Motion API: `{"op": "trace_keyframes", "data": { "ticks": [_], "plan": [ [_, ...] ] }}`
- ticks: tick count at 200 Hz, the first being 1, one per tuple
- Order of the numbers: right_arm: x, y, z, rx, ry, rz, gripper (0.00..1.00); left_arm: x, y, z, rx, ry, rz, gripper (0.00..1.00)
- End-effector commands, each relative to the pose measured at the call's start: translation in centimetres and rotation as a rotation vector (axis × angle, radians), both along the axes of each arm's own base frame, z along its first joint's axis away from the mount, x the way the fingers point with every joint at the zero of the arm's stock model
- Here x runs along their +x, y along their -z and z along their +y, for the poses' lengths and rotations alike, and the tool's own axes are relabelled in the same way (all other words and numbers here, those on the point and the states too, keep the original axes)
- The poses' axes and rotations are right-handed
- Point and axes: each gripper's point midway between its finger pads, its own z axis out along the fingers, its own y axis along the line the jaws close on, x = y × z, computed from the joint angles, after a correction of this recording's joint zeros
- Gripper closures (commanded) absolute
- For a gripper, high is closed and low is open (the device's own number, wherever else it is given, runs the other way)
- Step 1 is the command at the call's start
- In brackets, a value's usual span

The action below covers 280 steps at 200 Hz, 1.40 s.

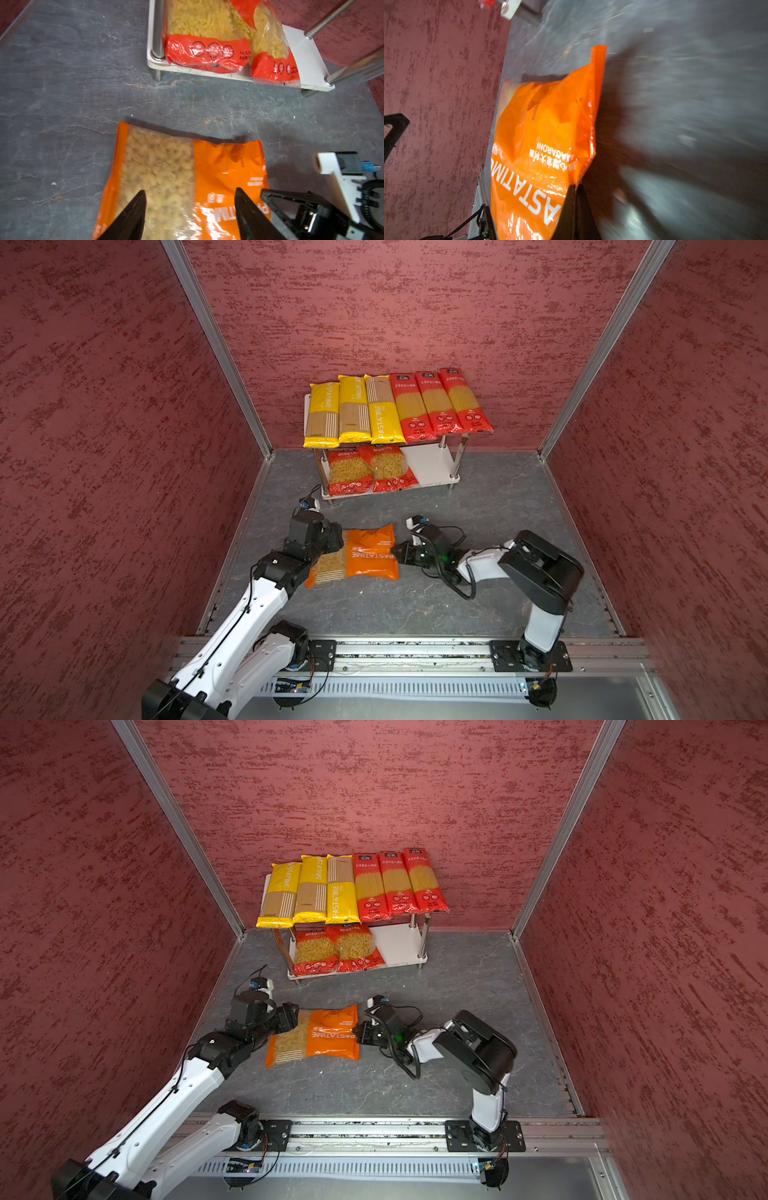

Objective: Place and organize the pasta boxes and bags onto the shelf
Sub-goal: 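Grasp the orange PASTATIME bag with the right gripper and drag it toward the robot, then grasp the orange bag with the left gripper while the right grasps its end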

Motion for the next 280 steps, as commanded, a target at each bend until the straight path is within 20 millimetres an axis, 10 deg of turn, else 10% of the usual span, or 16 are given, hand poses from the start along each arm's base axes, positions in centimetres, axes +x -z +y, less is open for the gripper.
{"op": "trace_keyframes", "data": {
  "ticks": [1, 22, 35, 64, 126, 189, 280],
  "plan": [
    [0.3, -1.3, -5.6, 0.006, 0.122, -0.025, 1.00, -0.2, -0.1, -2.1, -0.018, 0.067, 0.017, 0.33],
    [0.2, -1.5, -10.5, -0.104, 0.187, -0.062, 1.00, -0.2, 1.0, -4.8, -0.032, 0.144, 0.041, 0.32],
    [0.6, -1.5, -13.4, -0.210, 0.254, -0.072, 0.77, -0.1, 1.5, -6.9, -0.055, 0.203, 0.060, 0.32],
    [0.8, -3.6, -16.9, -0.306, 0.373, -0.074, 0.61, 0.4, 1.9, -13.1, -0.075, 0.437, 0.080, 0.32],
    [-6.2, -3.9, -7.5, -0.065, 0.272, 0.136, 0.44, 4.1, 4.2, -20.1, -0.085, 0.692, 0.141, 0.29],
    [-10.3, -1.9, -0.3, 0.078, 0.142, 0.274, 0.38, 5.1, 8.5, -22.1, -0.134, 0.716, 0.262, 0.29],
    [-5.0, 2.2, -6.7, 0.139, 0.290, 0.293, 0.38, 0.8, 9.7, -22.4, -0.258, 0.665, 0.416, 0.31]
  ]
}}
